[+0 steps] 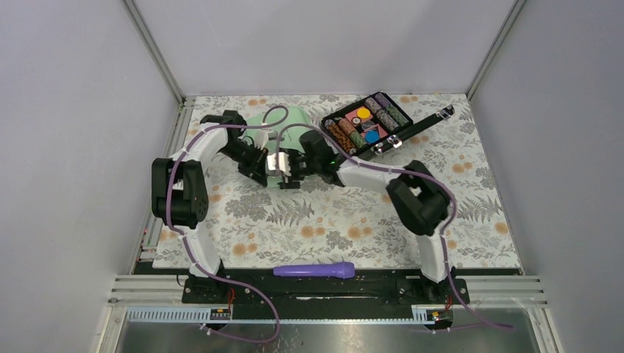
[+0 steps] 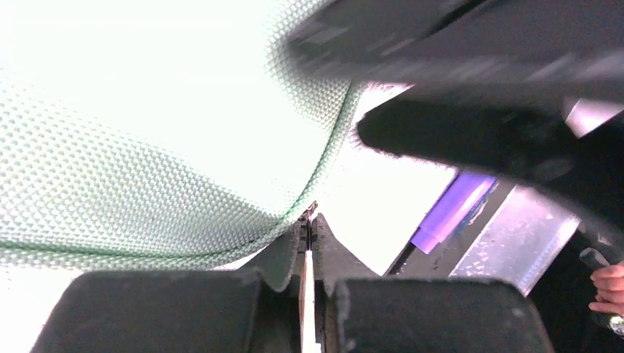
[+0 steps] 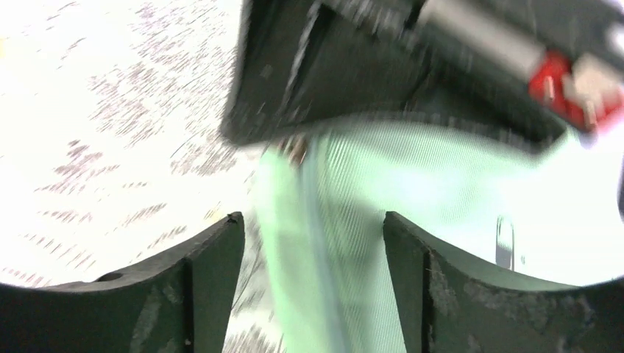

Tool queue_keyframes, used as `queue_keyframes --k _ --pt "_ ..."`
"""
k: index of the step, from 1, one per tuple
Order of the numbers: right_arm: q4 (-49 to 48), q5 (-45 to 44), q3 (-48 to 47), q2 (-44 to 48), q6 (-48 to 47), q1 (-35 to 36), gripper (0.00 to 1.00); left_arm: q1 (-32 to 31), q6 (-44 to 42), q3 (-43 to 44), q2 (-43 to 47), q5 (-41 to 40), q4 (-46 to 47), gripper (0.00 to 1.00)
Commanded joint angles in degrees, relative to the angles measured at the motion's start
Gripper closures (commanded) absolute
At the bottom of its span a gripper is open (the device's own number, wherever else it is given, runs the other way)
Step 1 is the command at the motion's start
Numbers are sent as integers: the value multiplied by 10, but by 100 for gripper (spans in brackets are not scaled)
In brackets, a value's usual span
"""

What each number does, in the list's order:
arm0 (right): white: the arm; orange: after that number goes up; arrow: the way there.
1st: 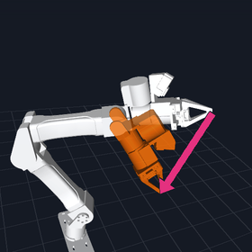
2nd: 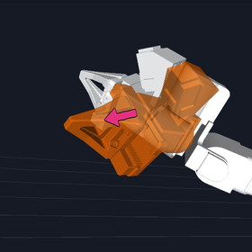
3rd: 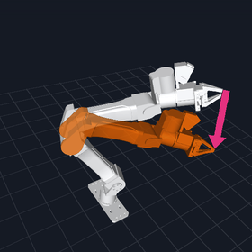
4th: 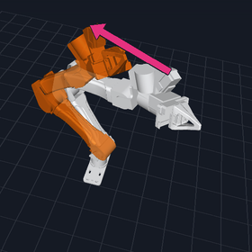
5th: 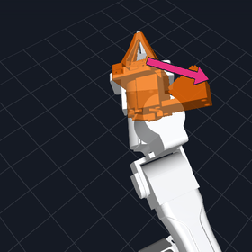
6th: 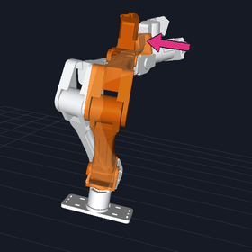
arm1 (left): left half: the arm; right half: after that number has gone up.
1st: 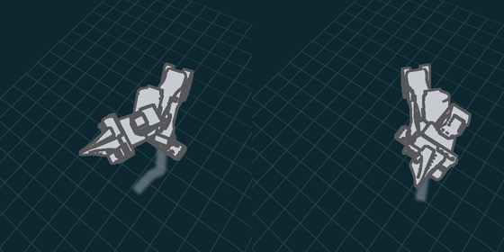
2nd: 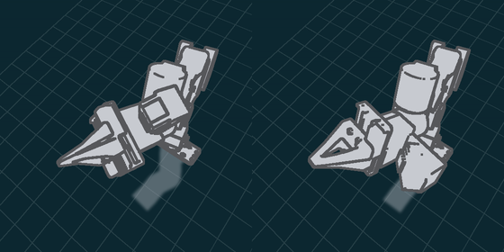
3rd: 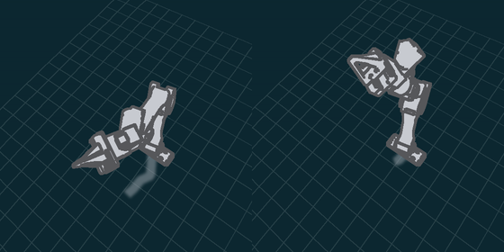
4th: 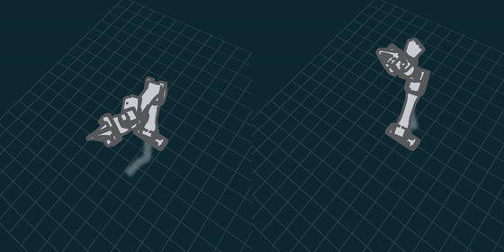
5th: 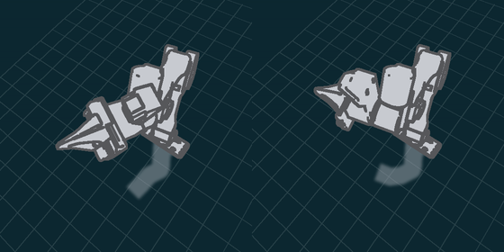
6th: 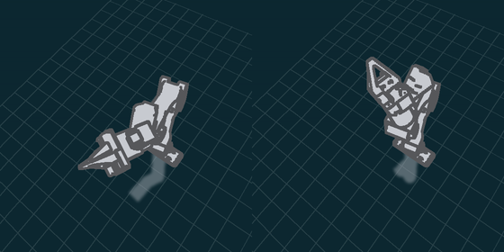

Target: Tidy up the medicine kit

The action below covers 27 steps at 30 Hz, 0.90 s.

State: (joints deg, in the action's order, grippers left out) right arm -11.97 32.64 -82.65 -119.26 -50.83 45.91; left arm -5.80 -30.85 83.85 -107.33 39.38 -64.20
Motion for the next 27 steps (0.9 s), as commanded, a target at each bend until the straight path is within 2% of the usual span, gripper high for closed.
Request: queue_keyframes --k 1,4,8,11,15,17,20,24,27 --pt "55 42 83 140 -25 -44 23 51 7 39 9 68 -40 100" --pt "60 16 72 153 74 -83 23 77 -9 48 -2 33 -40 100" --pt "63 -78 -40 89 312 -138 25 93 -10 41 -13 -43 -10 100" --pt "92 -143 -119 30 450 -146 23 100 19 52 -24 -118 26 100" --pt "64 -164 -129 -13 584 -138 21 106 23 111 -52 -205 37 100" --pt "90 -161 -143 -38 621 -129 21 105 7 147 -68 -236 37 100" --pt "93 -107 -147 -61 645 -114 21 105 -21 196 -95 -266 37 100" --pt "49 -12 -146 -64 650 -78 22 91 -56 265 -140 -304 34 100" --pt "22 28 -145 -54 660 -52 22 77 -69 313 -176 -312 33 100"
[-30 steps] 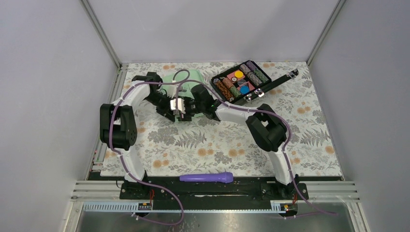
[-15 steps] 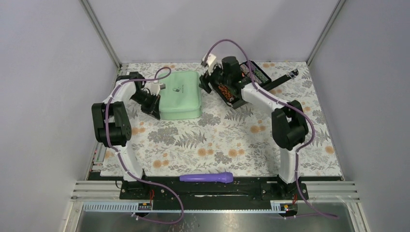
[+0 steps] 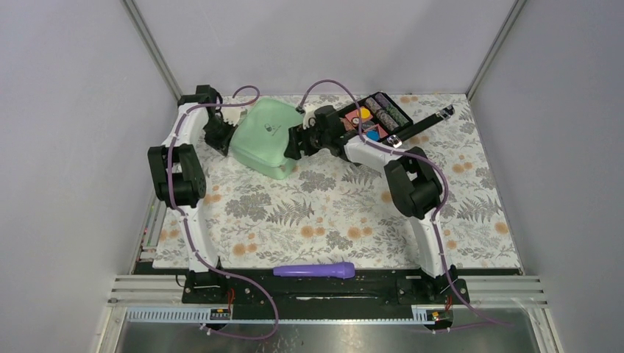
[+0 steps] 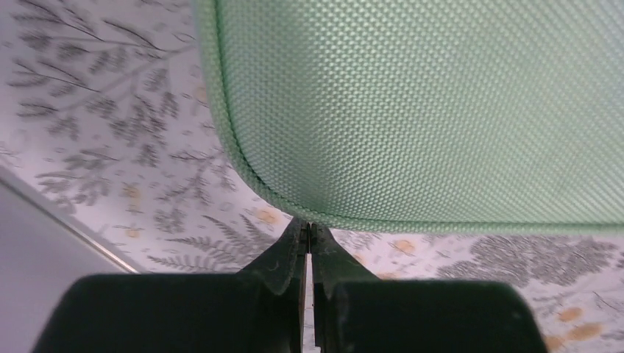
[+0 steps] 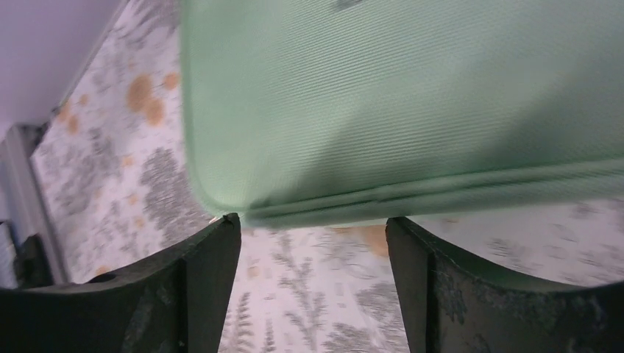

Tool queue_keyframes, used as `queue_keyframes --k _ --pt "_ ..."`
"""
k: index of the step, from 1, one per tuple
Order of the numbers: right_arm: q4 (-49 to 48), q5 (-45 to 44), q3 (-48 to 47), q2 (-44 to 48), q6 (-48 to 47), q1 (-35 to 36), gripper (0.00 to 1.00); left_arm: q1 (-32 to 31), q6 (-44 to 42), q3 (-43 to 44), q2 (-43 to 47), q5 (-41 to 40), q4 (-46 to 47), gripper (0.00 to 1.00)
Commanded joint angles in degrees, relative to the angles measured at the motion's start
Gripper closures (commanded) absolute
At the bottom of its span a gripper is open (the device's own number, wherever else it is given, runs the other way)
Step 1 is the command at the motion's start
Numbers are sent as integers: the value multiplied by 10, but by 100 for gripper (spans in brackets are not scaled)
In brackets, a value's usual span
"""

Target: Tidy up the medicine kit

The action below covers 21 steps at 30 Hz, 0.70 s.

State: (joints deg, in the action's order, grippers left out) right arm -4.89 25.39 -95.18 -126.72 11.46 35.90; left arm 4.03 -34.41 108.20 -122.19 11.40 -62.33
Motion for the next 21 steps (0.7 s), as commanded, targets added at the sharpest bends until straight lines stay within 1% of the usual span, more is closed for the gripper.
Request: queue_keyframes --k 1,4,7,9,10,12,14,17,18,20,21 --pt "-56 109 -18 26 37 55 22 -25 -33 86 -39 -30 15 100" --pt "-57 127 -2 54 32 62 21 -34 -28 121 -66 -15 15 100" --pt "-2 192 12 101 -74 51 20 -37 -31 121 -70 4 15 100" --pt "57 252 6 127 -180 36 20 -37 -40 105 -61 25 16 100" --pt "99 264 -5 136 -244 30 20 -36 -42 90 -54 32 24 100" --pt "183 260 -34 140 -399 26 19 -37 -43 56 -39 46 41 100" --pt "223 242 -49 134 -532 26 19 -37 -40 37 -27 60 50 100" --pt "241 207 -69 106 -678 28 19 -37 -35 28 -22 61 50 100" --pt "257 196 -90 92 -729 28 19 -44 -37 25 -18 60 50 100" --pt "305 189 -133 60 -788 28 19 -55 -45 18 -13 56 49 100" --pt "349 187 -163 43 -829 28 20 -58 -50 15 -9 54 48 100"
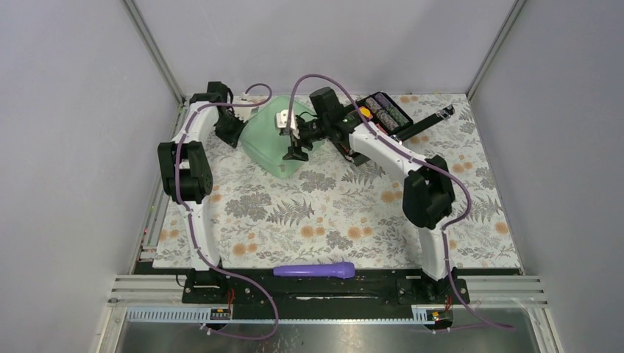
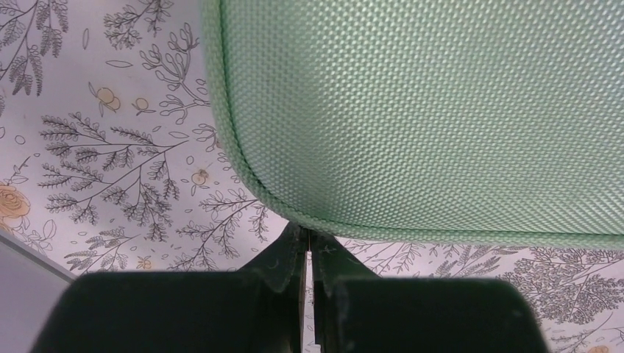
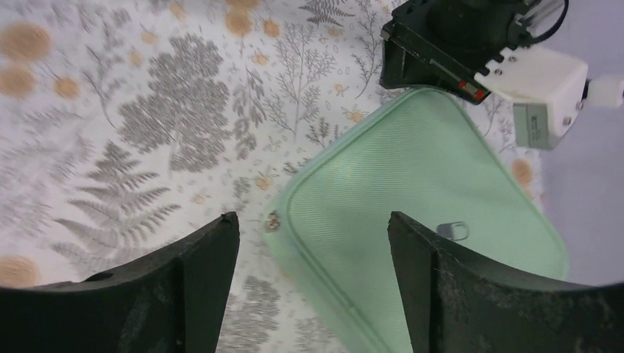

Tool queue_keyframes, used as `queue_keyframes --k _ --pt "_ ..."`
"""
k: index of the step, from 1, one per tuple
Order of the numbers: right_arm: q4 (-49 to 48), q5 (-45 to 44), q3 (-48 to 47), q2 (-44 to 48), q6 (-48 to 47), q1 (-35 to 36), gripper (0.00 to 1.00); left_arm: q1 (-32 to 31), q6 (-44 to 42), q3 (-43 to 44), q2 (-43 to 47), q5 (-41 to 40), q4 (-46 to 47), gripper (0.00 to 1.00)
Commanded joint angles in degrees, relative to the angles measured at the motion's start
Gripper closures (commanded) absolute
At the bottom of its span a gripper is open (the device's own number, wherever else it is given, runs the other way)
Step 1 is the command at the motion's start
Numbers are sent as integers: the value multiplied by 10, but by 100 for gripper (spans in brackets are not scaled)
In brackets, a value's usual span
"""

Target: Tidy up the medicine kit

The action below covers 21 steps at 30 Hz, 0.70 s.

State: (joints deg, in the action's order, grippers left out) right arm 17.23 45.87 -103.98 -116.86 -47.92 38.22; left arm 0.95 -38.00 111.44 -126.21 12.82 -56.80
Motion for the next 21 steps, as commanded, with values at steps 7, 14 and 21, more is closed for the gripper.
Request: queue_keyframes --k 7,14,21 --pt "377 -35 -275 -178 -436 8 27 -37 -27 -28 38 26 -8 100" --pt "354 -57 -260 -205 -458 8 25 -38 -14 -22 38 39 -10 100" --pt "183 -103 -187 -212 -365 16 41 -50 3 -57 69 83 -21 100"
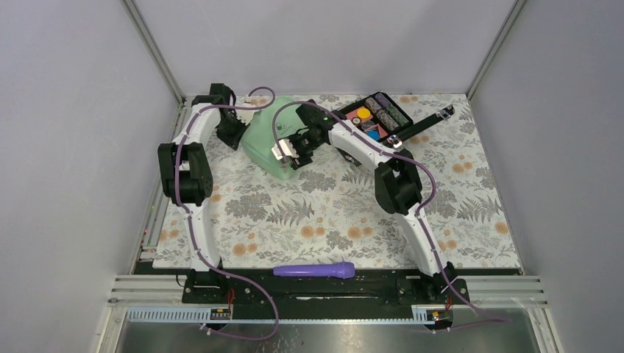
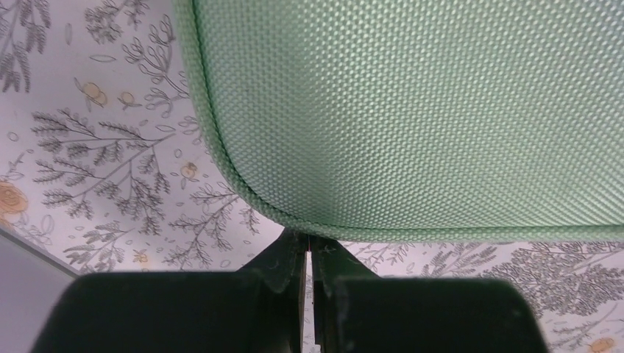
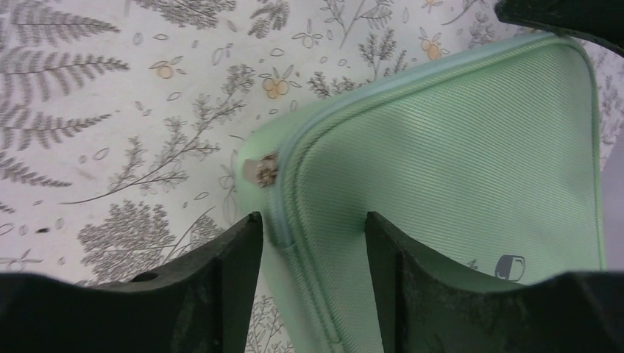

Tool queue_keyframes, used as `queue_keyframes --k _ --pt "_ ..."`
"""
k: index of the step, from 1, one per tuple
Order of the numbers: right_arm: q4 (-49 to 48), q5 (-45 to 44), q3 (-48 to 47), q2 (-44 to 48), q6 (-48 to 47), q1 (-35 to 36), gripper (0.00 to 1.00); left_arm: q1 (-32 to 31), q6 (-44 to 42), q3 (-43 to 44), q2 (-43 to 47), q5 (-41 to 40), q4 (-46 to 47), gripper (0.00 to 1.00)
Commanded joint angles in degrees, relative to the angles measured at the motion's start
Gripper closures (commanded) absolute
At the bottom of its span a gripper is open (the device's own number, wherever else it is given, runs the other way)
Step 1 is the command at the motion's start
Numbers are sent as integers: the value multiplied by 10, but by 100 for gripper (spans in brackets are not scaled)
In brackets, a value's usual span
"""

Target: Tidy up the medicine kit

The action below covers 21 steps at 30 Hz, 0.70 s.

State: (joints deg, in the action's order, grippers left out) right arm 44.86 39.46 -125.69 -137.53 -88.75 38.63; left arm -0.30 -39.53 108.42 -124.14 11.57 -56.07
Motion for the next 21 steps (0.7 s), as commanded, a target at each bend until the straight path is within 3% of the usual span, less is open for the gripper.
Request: queue_keyframes --k 1,7,10,15,21 --pt "-111 -47 39 -5 51 15 45 -42 19 -36 53 99 -29 100" --pt "-183 -60 67 -8 86 24 56 -78 32 -84 85 119 -42 100" --pt "-197 -49 62 -11 127 25 68 -98 51 -111 105 143 -39 100" --pt "-235 -41 58 -12 179 25 69 -124 75 -143 138 225 -40 100" --pt "-273 -48 67 -8 248 27 68 -128 105 -169 147 409 -51 100"
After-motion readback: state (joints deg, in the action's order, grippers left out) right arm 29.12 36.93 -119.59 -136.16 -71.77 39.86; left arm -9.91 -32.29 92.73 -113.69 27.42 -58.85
